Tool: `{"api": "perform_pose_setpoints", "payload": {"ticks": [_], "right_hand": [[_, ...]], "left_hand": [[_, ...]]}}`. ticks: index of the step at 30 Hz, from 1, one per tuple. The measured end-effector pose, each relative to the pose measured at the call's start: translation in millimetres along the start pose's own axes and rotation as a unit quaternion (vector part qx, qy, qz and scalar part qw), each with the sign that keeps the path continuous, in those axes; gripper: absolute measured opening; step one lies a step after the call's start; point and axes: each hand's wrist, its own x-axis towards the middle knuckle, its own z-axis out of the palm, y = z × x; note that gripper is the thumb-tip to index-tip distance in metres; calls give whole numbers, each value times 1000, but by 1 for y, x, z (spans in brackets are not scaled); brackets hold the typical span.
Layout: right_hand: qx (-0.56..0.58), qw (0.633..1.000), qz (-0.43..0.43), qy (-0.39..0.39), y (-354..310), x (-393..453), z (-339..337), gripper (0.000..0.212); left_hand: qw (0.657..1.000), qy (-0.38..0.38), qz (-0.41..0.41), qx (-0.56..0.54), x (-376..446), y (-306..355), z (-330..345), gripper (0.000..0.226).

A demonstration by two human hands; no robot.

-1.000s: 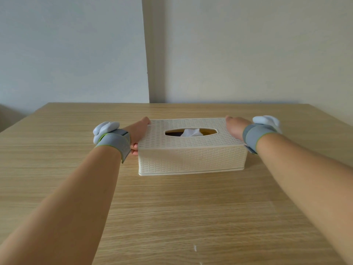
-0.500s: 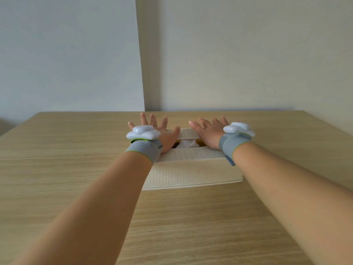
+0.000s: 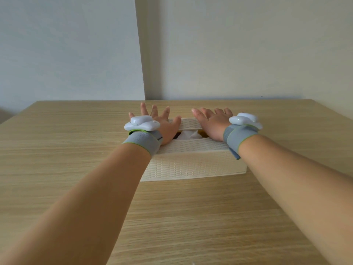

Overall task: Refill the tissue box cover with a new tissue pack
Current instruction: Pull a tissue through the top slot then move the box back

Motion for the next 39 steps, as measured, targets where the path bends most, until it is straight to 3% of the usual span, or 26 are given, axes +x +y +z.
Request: {"api": "perform_pose_setpoints", "payload": {"ticks": [12,21,27,39], "right_hand": [[2,1000,16,-2,1,-5,2,75],[-46,999,15,18,1,12,4,107],[-50,999,11,9,3,10,12,107],[-32,999,-6,33,-9,1,-2,105]], "left_hand": [[1000,11,11,-14,5,-1,5,67],[997,34,69,25,1,4,-13,45],[998,40,49,8,5,1,-4,38],[997,71,7,-43,8,-3,-7,53]]}}
